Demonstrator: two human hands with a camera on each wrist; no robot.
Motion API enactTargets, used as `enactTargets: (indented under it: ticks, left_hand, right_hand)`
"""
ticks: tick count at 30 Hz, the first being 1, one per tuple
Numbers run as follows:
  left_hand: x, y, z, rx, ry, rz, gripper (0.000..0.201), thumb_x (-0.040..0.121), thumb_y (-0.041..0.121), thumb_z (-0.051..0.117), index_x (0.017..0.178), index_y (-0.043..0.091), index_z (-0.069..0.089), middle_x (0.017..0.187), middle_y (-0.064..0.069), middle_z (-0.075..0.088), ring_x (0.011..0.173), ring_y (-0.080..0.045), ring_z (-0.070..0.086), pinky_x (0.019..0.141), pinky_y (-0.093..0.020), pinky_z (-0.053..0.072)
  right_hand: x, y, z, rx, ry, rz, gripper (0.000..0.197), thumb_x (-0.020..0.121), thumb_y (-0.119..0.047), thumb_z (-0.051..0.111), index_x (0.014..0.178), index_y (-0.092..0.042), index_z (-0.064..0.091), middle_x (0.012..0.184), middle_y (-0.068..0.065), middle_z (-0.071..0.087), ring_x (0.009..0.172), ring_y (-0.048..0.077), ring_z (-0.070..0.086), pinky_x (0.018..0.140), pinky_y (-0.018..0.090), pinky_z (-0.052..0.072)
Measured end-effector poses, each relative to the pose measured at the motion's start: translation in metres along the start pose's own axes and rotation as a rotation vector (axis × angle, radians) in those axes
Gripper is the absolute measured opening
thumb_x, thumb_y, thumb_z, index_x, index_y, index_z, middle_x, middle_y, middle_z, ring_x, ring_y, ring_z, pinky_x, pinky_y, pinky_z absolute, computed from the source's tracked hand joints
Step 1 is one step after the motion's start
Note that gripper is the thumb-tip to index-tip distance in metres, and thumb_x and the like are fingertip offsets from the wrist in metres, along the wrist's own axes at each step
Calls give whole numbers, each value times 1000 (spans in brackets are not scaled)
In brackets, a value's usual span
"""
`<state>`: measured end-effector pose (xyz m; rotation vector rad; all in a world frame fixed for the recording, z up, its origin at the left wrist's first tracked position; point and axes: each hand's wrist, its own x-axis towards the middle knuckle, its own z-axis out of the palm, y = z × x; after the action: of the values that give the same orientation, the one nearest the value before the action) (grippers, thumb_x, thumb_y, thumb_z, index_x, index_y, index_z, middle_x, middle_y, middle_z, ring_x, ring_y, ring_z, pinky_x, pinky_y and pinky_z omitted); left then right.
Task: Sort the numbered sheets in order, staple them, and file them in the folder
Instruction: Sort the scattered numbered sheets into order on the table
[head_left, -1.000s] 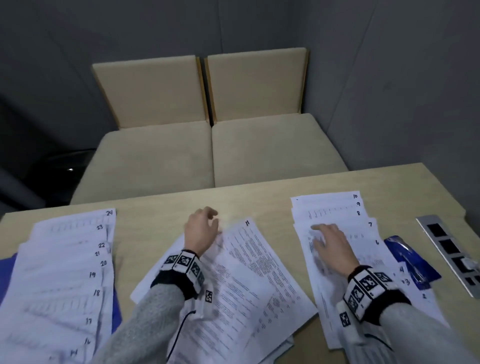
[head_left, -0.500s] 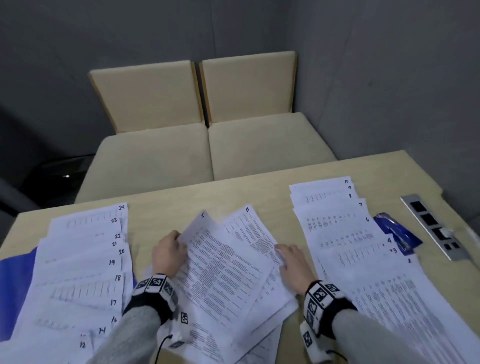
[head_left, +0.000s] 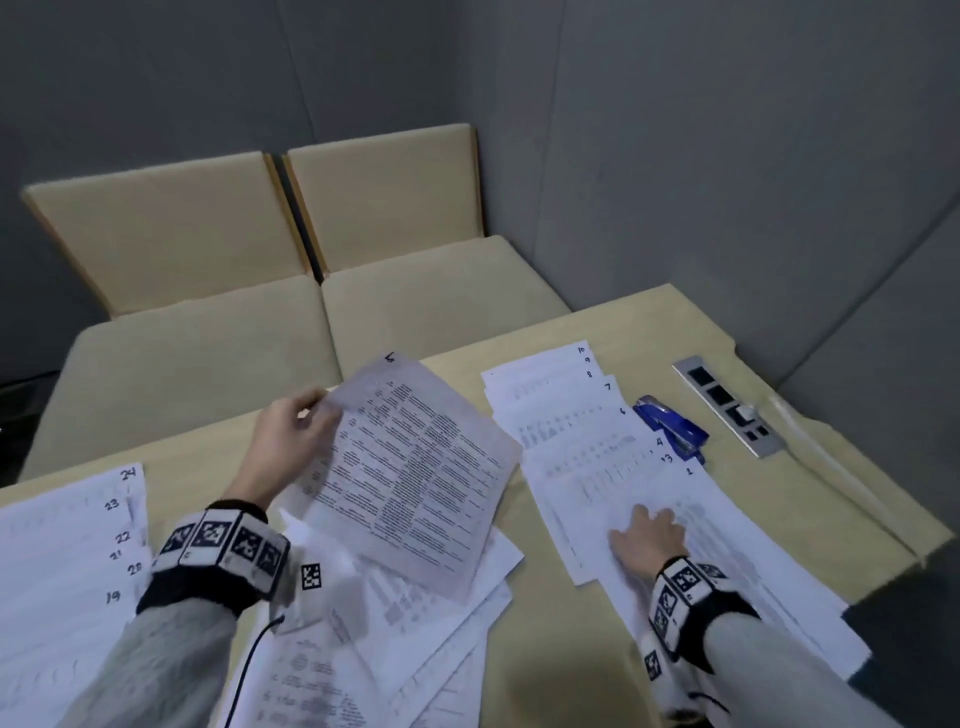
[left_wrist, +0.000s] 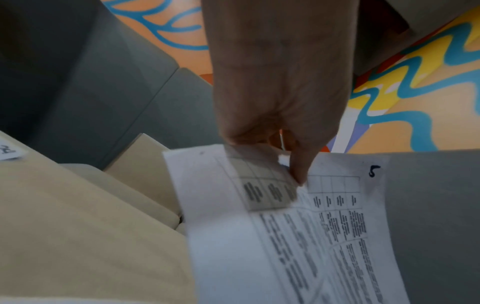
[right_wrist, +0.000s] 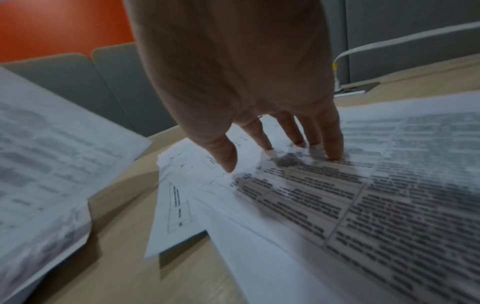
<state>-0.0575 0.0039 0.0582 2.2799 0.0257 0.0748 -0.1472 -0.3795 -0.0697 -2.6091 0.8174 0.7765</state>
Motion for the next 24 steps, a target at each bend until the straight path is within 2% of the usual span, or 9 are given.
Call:
enactTargets:
  ticks: [2, 4, 6, 10, 13, 15, 20, 22, 24]
  left_hand:
    - [6, 12, 13, -41, -40, -18, 7, 95, 20, 56, 95, 23, 63, 89, 2, 67, 68, -13, 61, 58, -23, 47]
    - [11, 20, 26, 4, -88, -18, 14, 94, 19, 57, 84, 27, 62, 83, 5, 67, 63, -8, 59, 53, -16, 45]
    - [15, 26, 38, 53, -143, -13, 13, 94, 18, 57, 84, 20, 66, 82, 0, 70, 64, -11, 60, 56, -20, 45]
    - [19, 33, 55, 118, -218, -22, 13, 93, 20, 59, 84, 14, 66, 78, 1, 68, 69, -16, 61, 64, -30, 48]
    - [20, 39, 61, 169, -244, -21, 14, 92, 20, 60, 82, 13, 66, 79, -2, 69, 71, -20, 62, 70, -36, 52]
    - [21, 45, 62, 172, -233, -43, 14, 93, 20, 59, 83, 12, 66, 80, -5, 69, 69, -20, 63, 70, -35, 52]
    - [36, 63, 49, 86, -160, -93, 8, 94, 19, 58, 90, 17, 66, 82, 0, 67, 67, -16, 62, 65, -28, 49]
    - [46, 69, 40, 18, -84, -107, 18, 94, 19, 57, 108, 11, 64, 93, -3, 65, 69, -14, 60, 66, -29, 50]
    - [56, 75, 31, -69, -16, -152, 32, 95, 21, 56, 123, 6, 58, 101, -6, 64, 68, -14, 61, 56, -23, 54]
  right_hand:
    - [3, -2, 1, -17, 2, -64, 54, 96, -30, 41, 144, -14, 24, 148, 15, 18, 134, 33, 24, 104, 44, 36]
    - [7, -4, -5, -85, 9, -123, 60, 92, -19, 48, 145, -15, 19, 147, 15, 16, 132, 33, 26, 103, 43, 38]
    - [15, -8, -17, -210, 51, -223, 80, 86, -8, 57, 149, -19, 9, 152, 13, 8, 134, 34, 24, 105, 45, 37]
    - [49, -17, -40, -582, 75, -484, 119, 72, -6, 77, 151, -25, -10, 159, 4, -15, 146, 33, -3, 112, 55, 22]
    - [68, -24, -51, -745, 24, -582, 132, 61, -20, 87, 150, -26, -9, 158, 10, 4, 146, 32, 4, 112, 62, 16]
    - [74, -27, -55, -841, 26, -640, 129, 55, -30, 90, 149, -25, 3, 151, 14, 17, 142, 33, 15, 111, 64, 12]
    - [81, -17, -58, -859, 116, -759, 93, 58, -42, 84, 132, -16, 34, 139, 11, 30, 133, 30, 28, 111, 64, 5]
    - [81, -12, -58, -800, 133, -796, 87, 59, -40, 83, 130, -15, 38, 136, 7, 34, 131, 27, 32, 111, 64, 2]
    - [82, -8, -57, -732, 118, -804, 95, 59, -40, 83, 135, -19, 32, 135, 4, 39, 130, 25, 36, 110, 64, -4]
